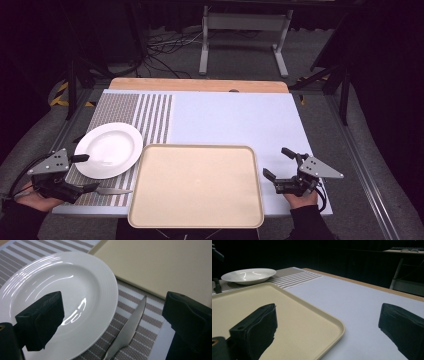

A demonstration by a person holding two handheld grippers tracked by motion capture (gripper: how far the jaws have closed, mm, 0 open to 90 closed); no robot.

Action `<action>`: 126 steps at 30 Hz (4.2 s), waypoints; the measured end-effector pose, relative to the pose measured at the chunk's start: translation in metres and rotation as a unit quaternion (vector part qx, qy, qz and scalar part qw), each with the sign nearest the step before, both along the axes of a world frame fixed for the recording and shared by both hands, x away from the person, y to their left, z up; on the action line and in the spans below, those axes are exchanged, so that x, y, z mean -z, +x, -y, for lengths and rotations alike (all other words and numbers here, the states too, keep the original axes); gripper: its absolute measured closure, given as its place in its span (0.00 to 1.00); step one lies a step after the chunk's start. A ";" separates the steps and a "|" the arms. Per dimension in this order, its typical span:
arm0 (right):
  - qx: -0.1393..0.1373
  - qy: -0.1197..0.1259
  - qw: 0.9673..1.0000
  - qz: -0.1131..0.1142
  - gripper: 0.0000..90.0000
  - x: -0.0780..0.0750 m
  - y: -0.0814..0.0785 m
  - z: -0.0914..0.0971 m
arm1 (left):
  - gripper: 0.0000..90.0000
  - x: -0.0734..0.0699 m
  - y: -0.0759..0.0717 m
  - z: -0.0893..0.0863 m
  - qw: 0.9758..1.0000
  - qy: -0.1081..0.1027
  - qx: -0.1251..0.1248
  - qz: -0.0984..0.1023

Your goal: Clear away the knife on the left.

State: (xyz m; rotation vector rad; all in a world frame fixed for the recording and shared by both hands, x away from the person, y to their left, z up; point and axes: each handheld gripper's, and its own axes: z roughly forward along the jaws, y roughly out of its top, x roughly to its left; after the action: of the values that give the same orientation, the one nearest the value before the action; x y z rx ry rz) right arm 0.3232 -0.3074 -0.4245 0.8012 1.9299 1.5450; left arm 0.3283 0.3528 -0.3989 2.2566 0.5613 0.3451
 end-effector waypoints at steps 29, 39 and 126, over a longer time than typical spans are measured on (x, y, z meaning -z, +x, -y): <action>-0.006 -0.001 1.000 -0.003 0.03 0.001 0.002 -0.001 | 0.15 0.007 0.006 -0.018 0.987 0.130 0.080 -0.055; -0.004 0.003 1.000 -0.005 0.03 0.001 0.002 -0.001 | 0.18 0.012 0.009 -0.014 0.972 0.197 0.105 -0.077; -0.009 0.026 0.999 -0.029 0.03 0.007 0.001 0.007 | 0.89 0.013 0.045 -0.002 0.915 0.318 0.221 -0.114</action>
State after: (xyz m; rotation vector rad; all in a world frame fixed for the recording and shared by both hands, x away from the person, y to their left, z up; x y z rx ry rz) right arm 0.3241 -0.3141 -0.4315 0.8622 1.9509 1.6053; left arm 0.3730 0.3549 -0.4123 2.9912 0.0208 0.0244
